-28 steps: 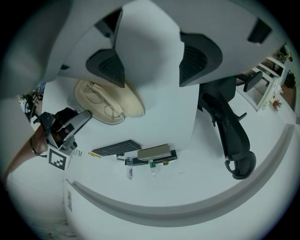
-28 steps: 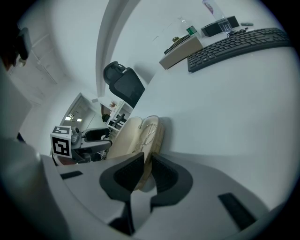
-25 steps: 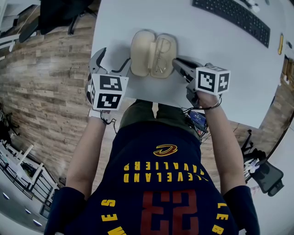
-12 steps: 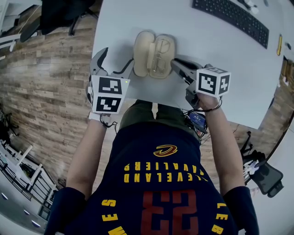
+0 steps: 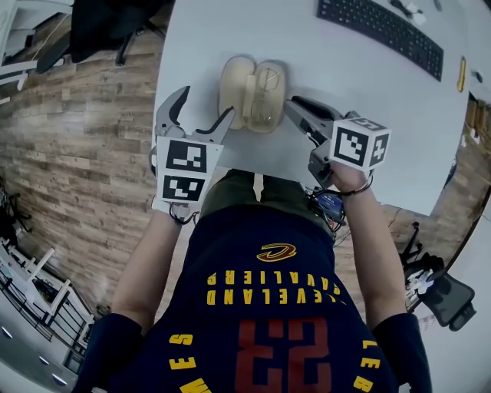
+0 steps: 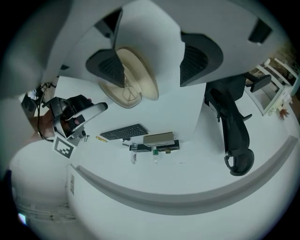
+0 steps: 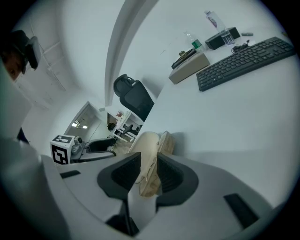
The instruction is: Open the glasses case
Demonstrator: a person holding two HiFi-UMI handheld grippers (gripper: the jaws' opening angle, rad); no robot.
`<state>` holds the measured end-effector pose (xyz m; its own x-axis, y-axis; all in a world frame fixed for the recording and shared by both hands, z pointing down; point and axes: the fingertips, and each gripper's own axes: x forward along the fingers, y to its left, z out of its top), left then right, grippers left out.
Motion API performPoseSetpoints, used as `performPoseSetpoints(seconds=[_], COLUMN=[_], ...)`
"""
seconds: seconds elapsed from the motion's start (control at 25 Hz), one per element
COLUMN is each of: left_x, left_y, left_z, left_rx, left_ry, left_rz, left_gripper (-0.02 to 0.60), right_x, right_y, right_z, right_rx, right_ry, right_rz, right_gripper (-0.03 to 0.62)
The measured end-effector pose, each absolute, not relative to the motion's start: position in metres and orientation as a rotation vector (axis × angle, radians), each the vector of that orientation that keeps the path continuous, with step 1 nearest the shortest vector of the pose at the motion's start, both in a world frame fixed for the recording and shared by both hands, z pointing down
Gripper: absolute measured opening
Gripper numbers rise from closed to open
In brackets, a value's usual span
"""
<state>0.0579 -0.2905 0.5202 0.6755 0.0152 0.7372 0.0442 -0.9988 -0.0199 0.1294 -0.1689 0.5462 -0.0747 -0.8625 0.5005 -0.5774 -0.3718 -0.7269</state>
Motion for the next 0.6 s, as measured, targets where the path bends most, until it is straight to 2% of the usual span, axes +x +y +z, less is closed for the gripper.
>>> performPoseSetpoints(seconds=[0.32,0.6], left_x=[0.062,0.075], left_y=[-0.27,-0.215], left_z=[0.47,0.387], left_rx=[-3.046,-3.162], left_ry=[-0.194,-0.531], left_rz=[-1.147,-0.805], left_gripper=[0.368,0.366], right_x=[0.14,0.148], right_y=[-0.151,-0.129], right_z=[0.467,0.368], right_rx=[-2.033,-2.15], right_ry=[1.562,1.732], right_rz=[-1.194,-0.828], right_gripper=[0.104,0.103])
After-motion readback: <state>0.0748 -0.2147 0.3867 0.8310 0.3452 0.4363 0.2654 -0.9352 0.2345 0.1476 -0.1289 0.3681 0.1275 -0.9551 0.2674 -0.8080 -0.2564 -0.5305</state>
